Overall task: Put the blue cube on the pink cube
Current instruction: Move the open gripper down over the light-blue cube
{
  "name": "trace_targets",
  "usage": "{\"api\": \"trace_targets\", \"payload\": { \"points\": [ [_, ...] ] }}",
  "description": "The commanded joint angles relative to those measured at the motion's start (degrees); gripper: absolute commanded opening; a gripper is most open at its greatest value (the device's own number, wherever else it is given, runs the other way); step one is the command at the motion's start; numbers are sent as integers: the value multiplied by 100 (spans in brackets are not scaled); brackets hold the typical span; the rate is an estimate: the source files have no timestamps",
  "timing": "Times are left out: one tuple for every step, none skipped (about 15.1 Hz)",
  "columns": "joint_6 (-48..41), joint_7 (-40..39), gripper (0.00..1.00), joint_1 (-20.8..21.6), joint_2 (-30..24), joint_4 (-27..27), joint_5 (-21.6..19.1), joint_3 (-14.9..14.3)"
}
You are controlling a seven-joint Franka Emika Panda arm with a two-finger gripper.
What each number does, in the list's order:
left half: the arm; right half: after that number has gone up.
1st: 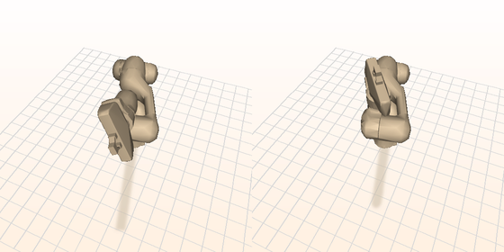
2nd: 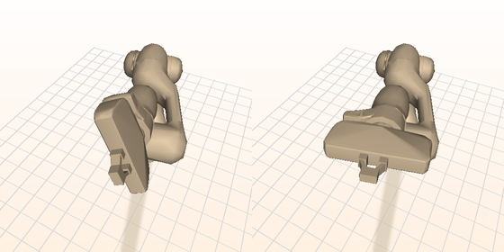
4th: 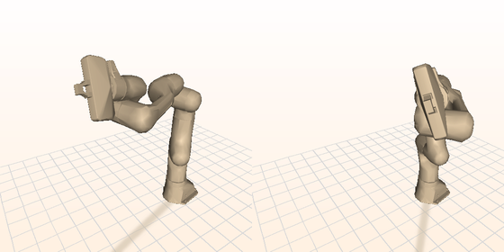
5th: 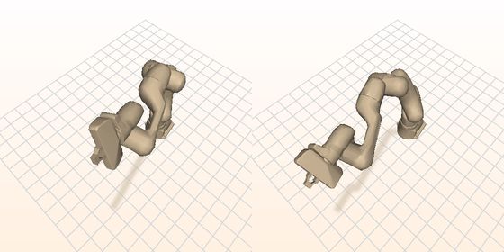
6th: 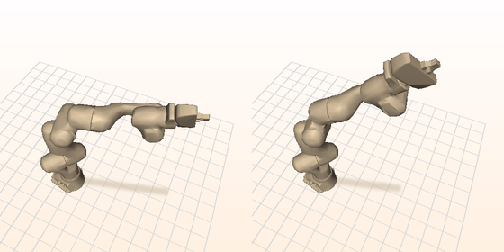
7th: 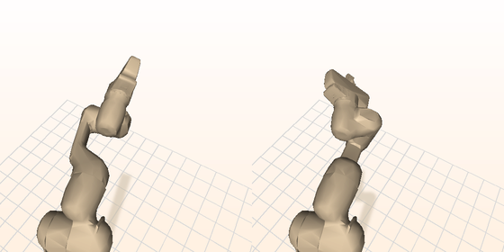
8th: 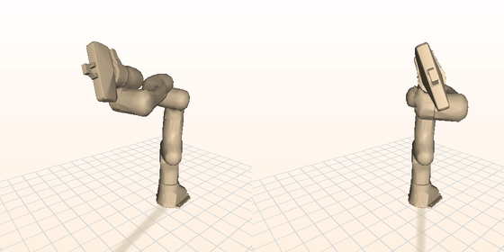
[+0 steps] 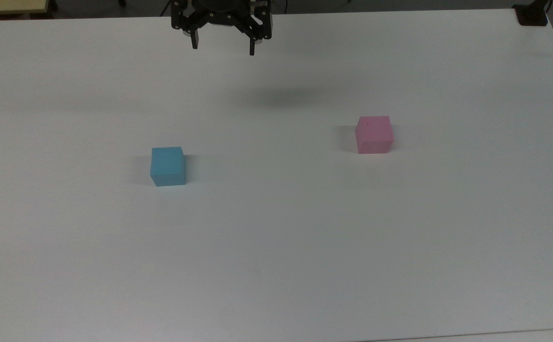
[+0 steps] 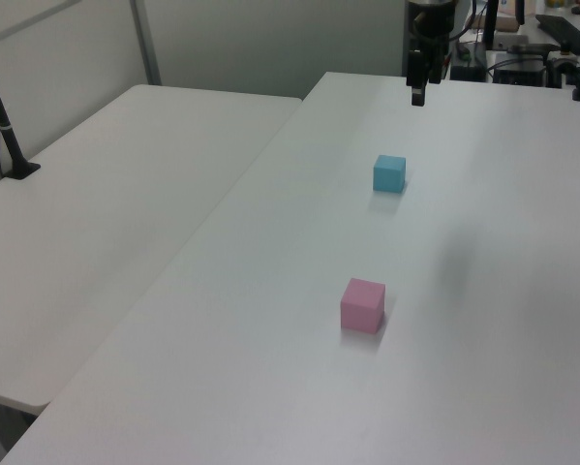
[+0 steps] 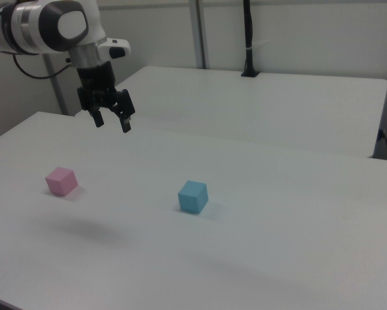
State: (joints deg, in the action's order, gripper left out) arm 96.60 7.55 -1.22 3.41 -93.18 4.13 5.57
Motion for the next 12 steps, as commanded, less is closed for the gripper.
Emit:
{"api": "trace_targets", "payload": {
  "points": [
    [104,-910,100,-89,-25,-95,-114,-82],
    [209,-1148,100,-124,71,-95,-114,-135],
    [306,-1281,100,-150,185,-87,-114,-179],
    [438,-1361,100,-177,335,-60,-105,-188],
    [569,-1405,100,-212,501,-25,-70,-188],
    [693,-1432,100,-264,668,-16,-26,-197],
    [842,-1458,100,-361,809,-16,-17,-214],
    [1061,-1476,100,-440,976,-16,-17,-267],
    [1133,-1476,100,-449,1099,-16,-17,-311],
    [1220,-1467,100,-441,1249,-16,-17,-372],
    [1386,-1424,100,-441,1407,-16,-17,-381],
    [1571,-1406,100,-441,1547,-25,-17,-390]
  ]
}}
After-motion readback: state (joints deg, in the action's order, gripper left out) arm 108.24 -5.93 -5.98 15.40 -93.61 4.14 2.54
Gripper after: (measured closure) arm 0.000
